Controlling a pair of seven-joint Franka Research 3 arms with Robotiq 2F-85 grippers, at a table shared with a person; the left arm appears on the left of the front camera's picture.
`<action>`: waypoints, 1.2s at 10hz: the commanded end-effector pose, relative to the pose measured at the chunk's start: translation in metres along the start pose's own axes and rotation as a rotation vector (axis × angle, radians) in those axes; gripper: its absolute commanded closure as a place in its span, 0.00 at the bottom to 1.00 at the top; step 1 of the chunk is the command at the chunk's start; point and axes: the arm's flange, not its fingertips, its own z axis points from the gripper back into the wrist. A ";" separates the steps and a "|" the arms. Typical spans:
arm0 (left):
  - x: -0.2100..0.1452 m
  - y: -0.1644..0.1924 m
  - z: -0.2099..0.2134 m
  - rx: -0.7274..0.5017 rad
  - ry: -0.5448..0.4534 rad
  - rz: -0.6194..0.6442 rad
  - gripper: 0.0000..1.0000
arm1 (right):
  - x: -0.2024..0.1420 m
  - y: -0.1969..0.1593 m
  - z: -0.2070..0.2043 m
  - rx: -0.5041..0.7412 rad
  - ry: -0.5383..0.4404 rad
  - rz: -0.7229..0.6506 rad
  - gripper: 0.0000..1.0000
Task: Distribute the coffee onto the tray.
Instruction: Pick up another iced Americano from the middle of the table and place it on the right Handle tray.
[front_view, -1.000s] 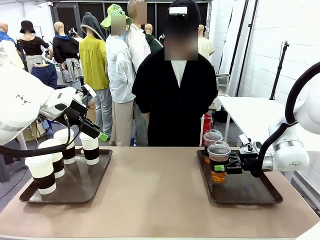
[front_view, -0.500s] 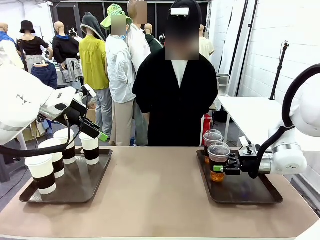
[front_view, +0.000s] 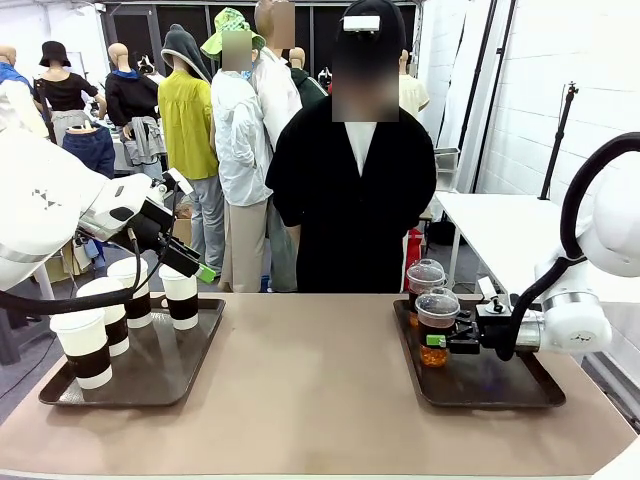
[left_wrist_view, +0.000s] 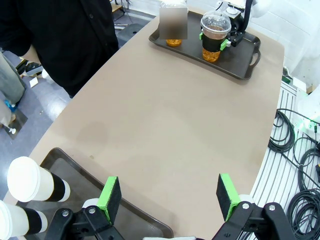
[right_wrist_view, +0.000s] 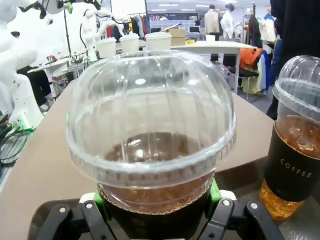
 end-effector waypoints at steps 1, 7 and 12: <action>0.000 0.002 0.001 -0.014 -0.011 -0.005 0.00 | 0.003 -0.004 -0.005 -0.010 -0.020 0.006 0.08; 0.000 0.002 0.001 -0.014 -0.011 -0.005 0.00 | 0.003 0.004 0.003 -0.028 -0.016 -0.052 0.00; 0.000 0.002 0.001 -0.014 -0.011 -0.005 0.00 | -0.013 0.025 0.038 -0.091 -0.015 -0.098 0.00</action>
